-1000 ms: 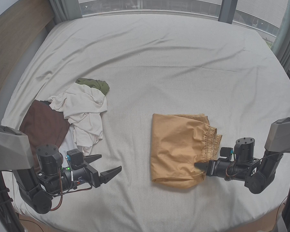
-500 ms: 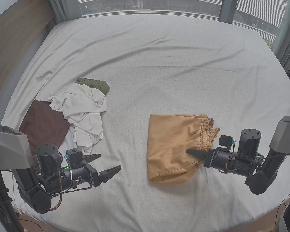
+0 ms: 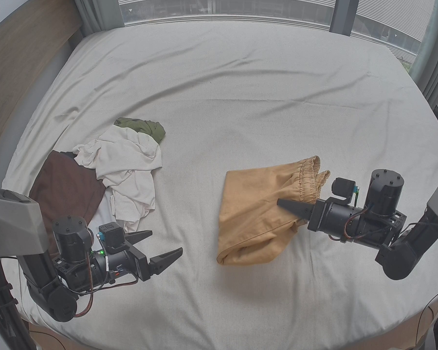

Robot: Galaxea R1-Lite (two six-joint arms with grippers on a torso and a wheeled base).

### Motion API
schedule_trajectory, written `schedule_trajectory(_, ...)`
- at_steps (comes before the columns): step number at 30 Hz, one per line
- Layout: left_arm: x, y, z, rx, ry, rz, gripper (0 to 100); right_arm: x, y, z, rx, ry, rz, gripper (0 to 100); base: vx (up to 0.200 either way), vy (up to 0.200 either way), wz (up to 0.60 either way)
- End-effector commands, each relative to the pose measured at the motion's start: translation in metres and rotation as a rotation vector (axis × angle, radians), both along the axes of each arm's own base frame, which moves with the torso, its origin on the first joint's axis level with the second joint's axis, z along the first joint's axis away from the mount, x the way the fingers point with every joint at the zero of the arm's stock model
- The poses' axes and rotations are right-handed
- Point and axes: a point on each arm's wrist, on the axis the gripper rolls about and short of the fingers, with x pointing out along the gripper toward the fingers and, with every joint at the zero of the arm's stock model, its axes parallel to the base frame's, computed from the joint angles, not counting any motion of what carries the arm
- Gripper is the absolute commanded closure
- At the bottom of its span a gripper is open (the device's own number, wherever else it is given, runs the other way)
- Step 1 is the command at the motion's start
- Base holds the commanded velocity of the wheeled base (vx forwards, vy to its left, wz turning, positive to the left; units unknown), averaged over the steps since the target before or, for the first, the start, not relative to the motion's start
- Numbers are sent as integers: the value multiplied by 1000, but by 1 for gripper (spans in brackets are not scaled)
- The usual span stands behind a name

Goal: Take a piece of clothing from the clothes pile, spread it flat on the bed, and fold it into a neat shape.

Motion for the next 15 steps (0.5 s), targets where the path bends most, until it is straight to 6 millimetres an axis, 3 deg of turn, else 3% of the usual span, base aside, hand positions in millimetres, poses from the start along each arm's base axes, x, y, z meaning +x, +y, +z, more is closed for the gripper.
schedule_trajectory(1, 1, 0, 1, -3, -8, 2, 0, 1, 8, 47, 44, -94, 21, 100, 0, 0, 0)
schedule_trajectory(8, 1, 0, 1, -3, -8, 2, 0, 17, 20, 82, 53, -111, 32, 100, 0, 0, 0)
schedule_trajectory(15, 1, 1, 2, -4, -9, 3, 0, 26, 24, 102, 65, -132, 34, 100, 0, 0, 0)
